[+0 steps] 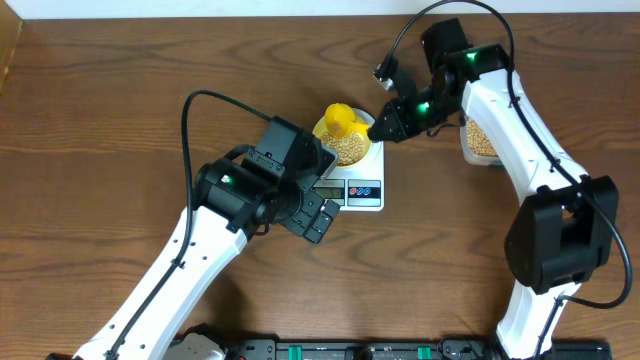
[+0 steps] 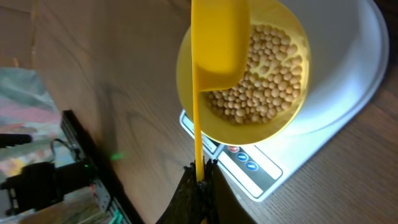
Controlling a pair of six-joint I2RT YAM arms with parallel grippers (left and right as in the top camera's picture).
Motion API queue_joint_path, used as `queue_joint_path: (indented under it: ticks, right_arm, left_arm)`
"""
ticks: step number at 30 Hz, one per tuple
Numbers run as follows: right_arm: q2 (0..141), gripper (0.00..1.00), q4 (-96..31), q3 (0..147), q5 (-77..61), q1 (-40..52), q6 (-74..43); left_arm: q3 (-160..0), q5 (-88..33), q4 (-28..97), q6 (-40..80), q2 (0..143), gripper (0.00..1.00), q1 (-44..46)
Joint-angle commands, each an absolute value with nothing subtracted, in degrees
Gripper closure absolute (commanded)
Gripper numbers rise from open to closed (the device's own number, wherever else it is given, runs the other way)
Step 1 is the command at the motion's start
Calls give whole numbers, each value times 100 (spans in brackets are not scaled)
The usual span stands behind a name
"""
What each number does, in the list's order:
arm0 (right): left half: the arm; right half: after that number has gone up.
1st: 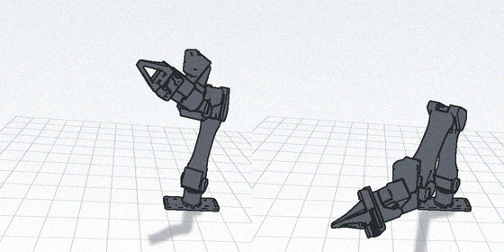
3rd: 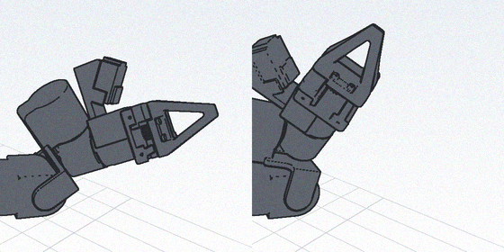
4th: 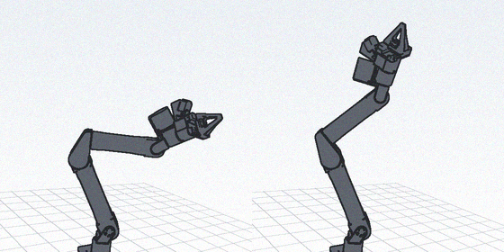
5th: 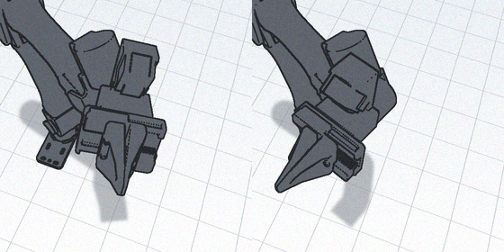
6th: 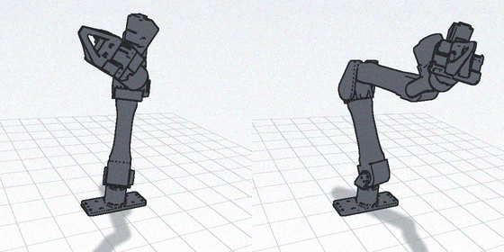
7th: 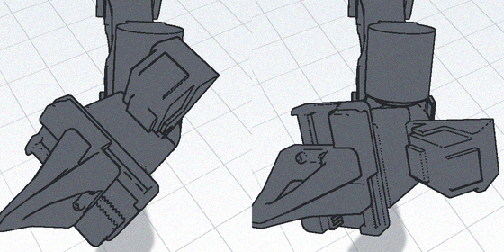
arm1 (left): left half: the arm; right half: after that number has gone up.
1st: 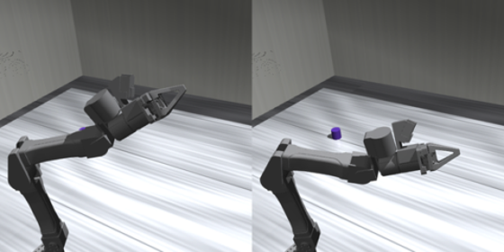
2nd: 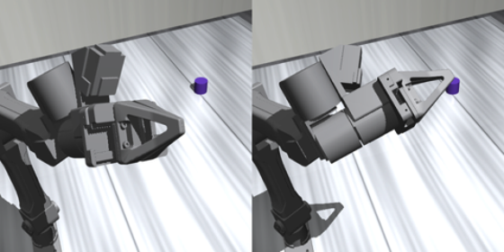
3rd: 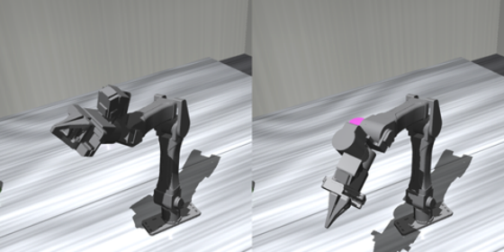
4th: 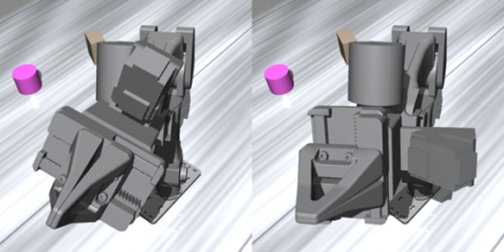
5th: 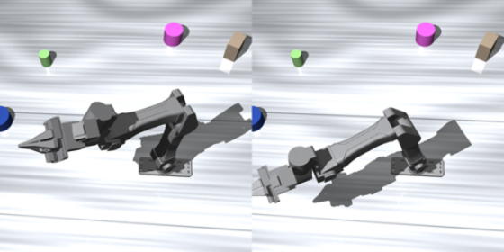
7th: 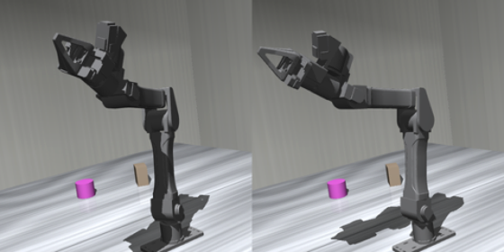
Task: Scoop item into bowl and weigh 50g on scale
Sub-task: 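Carry the empty scoop with the right gripper back to the soybean tub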
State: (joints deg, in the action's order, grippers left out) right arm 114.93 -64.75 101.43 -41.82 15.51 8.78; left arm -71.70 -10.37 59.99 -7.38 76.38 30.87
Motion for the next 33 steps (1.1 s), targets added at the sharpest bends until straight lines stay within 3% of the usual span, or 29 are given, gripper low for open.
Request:
queue_joint_path:
  ticks: [1,20,33]
  right_arm:
    - [11607,99,-6447,10217,-4633,1431,773]
    - [11054,99,-6851,10683,-4705,40,580]
    - [10499,99,-8090,10683,-4176,-1201,528]
  left_arm:
    - [-7244,-1022,6012,-749,7592,2,3094]
    - [-7244,-1022,6012,-749,7592,2,3094]
    - [-7244,-1022,6012,-749,7592,2,3094]
